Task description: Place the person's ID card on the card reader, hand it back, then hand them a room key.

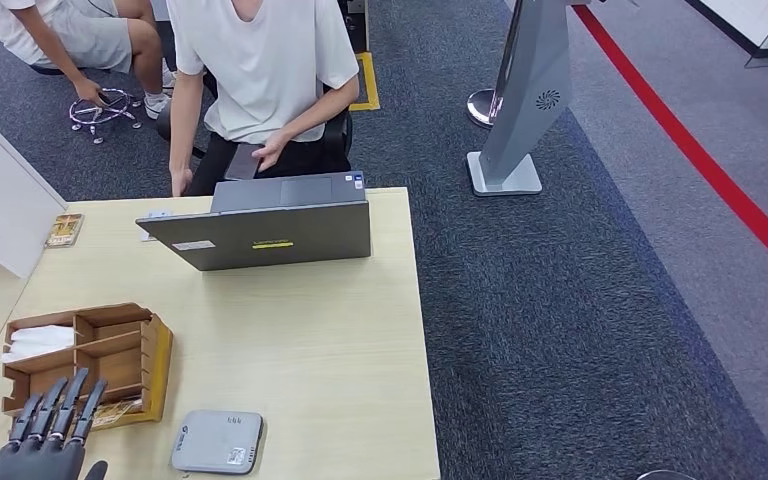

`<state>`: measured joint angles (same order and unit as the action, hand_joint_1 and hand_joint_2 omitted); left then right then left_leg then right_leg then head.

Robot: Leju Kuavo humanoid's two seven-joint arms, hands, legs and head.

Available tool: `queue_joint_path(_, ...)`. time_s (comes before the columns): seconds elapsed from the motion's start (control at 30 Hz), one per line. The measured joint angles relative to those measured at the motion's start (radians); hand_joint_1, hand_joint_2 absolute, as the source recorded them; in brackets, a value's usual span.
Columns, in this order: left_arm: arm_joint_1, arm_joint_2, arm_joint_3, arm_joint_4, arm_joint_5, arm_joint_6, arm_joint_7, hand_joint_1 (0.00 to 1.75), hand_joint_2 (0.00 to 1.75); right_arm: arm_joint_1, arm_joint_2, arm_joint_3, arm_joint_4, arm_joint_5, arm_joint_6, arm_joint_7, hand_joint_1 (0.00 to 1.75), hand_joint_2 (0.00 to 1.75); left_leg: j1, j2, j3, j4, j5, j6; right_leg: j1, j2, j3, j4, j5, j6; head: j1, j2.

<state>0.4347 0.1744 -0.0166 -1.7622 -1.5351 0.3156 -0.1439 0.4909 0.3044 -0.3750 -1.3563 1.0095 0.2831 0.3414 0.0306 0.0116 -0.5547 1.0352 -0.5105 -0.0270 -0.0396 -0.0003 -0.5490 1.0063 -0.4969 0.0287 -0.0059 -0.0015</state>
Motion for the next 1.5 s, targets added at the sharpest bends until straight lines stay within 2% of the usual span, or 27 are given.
queue_joint_path(0.2, -0.004, 0.008, 0.053, 0.064, 0.000, 0.027, -0.003, 0.00, 1.75, 0.004, 0.000, 0.000, -0.001, 0.002, 0.000, 0.000, 0.00, 1.75, 0.000, 0.000, 0.000, 0.000, 0.000, 0.000, 0.000, 0.000, -0.001, 0.000, 0.000, 0.000, 0.000, 0.000)
queue_joint_path(0.53, -0.059, 0.033, 0.057, 0.145, 0.000, 0.036, 0.059, 0.00, 1.75, 0.004, 0.000, 0.000, -0.001, 0.023, 0.003, -0.018, 0.00, 1.75, 0.000, 0.000, 0.001, 0.000, 0.000, 0.000, 0.000, 0.000, -0.001, 0.000, 0.000, 0.000, 0.000, 0.000)
queue_joint_path(1.07, -0.142, 0.049, -0.022, 0.216, 0.000, 0.029, 0.121, 0.00, 1.75, 0.002, 0.000, 0.000, 0.001, 0.038, 0.005, -0.037, 0.00, 1.75, 0.000, 0.000, 0.000, 0.000, 0.000, 0.000, 0.000, 0.000, -0.001, 0.000, 0.000, 0.000, 0.000, 0.000)
queue_joint_path(1.27, -0.151, 0.049, -0.089, 0.182, 0.000, -0.028, 0.150, 0.00, 1.75, 0.000, 0.000, 0.001, 0.001, 0.038, 0.009, -0.039, 0.00, 1.75, 0.000, 0.000, 0.001, 0.000, 0.000, 0.000, 0.000, 0.000, -0.001, 0.000, 0.001, 0.000, 0.000, 0.000)
queue_joint_path(1.5, -0.154, 0.048, -0.125, 0.156, 0.000, -0.037, 0.152, 0.00, 1.75, -0.001, 0.000, 0.002, 0.001, 0.038, 0.018, -0.039, 0.00, 1.75, 0.000, 0.000, 0.000, 0.000, 0.000, 0.000, 0.000, 0.000, 0.000, 0.000, 0.001, 0.000, 0.000, 0.000)
